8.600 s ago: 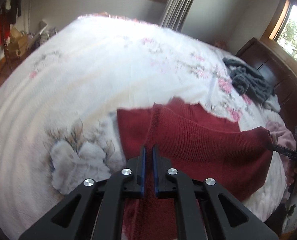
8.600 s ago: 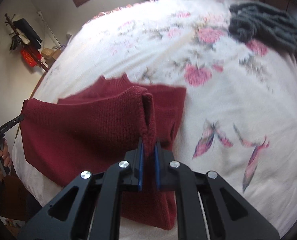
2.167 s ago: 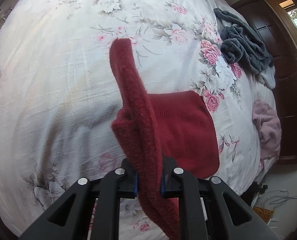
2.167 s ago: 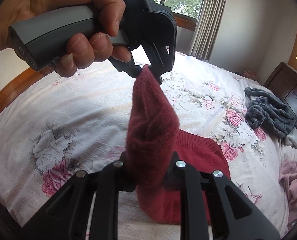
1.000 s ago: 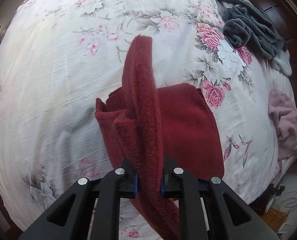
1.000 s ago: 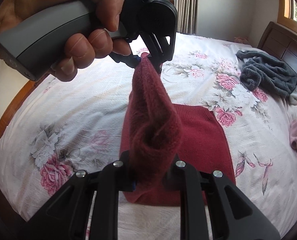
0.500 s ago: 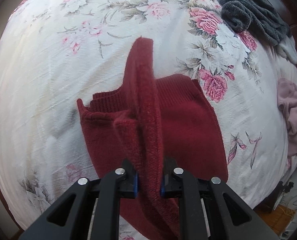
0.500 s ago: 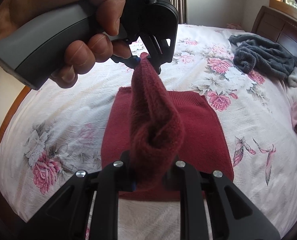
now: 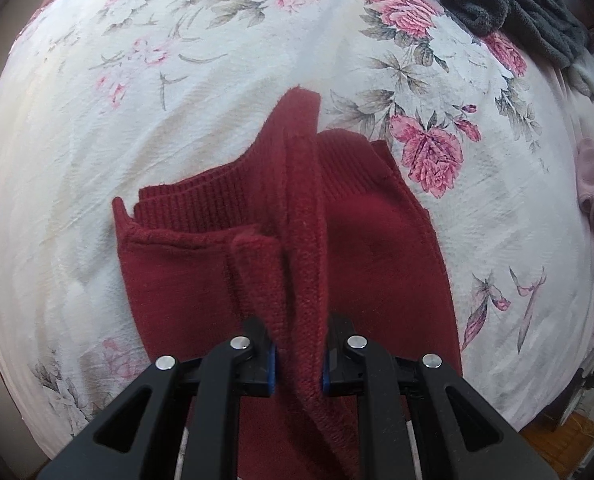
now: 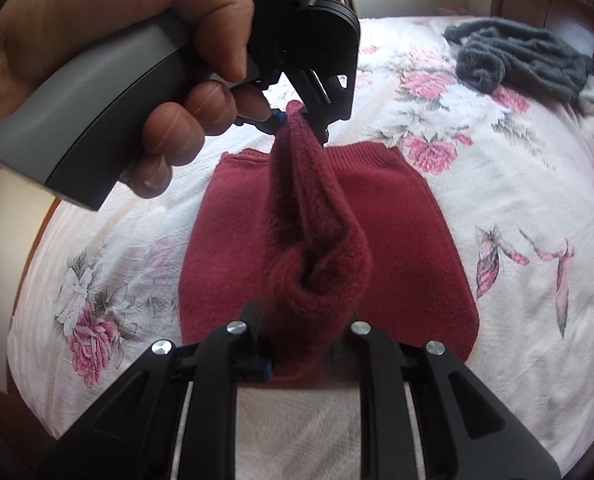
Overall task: Fold small clothes
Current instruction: 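Open both tools and release the folded sweater onto the bed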
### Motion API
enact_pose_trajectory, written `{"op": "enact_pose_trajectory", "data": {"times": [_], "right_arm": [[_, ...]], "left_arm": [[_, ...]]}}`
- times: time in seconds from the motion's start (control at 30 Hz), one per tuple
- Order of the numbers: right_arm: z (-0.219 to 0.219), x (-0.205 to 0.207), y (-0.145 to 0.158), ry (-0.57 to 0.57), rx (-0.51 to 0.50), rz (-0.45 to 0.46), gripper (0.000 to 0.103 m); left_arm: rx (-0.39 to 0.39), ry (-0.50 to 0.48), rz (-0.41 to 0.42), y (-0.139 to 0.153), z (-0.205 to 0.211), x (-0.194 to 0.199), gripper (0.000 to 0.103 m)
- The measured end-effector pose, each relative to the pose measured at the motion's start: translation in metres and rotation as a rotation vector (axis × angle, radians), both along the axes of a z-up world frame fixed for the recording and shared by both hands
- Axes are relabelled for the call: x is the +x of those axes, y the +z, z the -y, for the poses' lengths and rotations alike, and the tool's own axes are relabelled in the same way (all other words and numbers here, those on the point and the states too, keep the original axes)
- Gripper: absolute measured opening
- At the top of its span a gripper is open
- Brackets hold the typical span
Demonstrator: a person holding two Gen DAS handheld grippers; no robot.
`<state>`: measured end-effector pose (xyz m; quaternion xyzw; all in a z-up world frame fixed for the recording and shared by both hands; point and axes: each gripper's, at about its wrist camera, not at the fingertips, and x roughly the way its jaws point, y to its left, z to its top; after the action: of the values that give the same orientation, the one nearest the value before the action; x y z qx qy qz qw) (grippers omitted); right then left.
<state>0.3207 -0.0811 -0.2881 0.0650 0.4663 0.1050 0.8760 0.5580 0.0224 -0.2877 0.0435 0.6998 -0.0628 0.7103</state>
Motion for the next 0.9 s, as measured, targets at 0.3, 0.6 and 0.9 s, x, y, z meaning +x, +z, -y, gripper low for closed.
{"op": "enact_pose_trajectory", "data": {"times": [0.3, 0.6, 0.9], "right_arm": [[0.04, 0.006, -0.031, -0.033, 0.168, -0.082, 0.016], [0.093, 0.013, -0.069, -0.015, 0.356, -0.206, 0.071], [0.155, 0.054, -0.11, 0.037, 0.857, -0.418, 0.081]], "left_arm": [[0.032, -0.016, 0.002, -0.026, 0.022, 0.001, 0.018], [-0.243, -0.088, 0.244, 0.022, -0.002, -0.031, 0.076], [-0.526, 0.013, 0.319, 0.03, -0.107, -0.138, 0.076]]}}
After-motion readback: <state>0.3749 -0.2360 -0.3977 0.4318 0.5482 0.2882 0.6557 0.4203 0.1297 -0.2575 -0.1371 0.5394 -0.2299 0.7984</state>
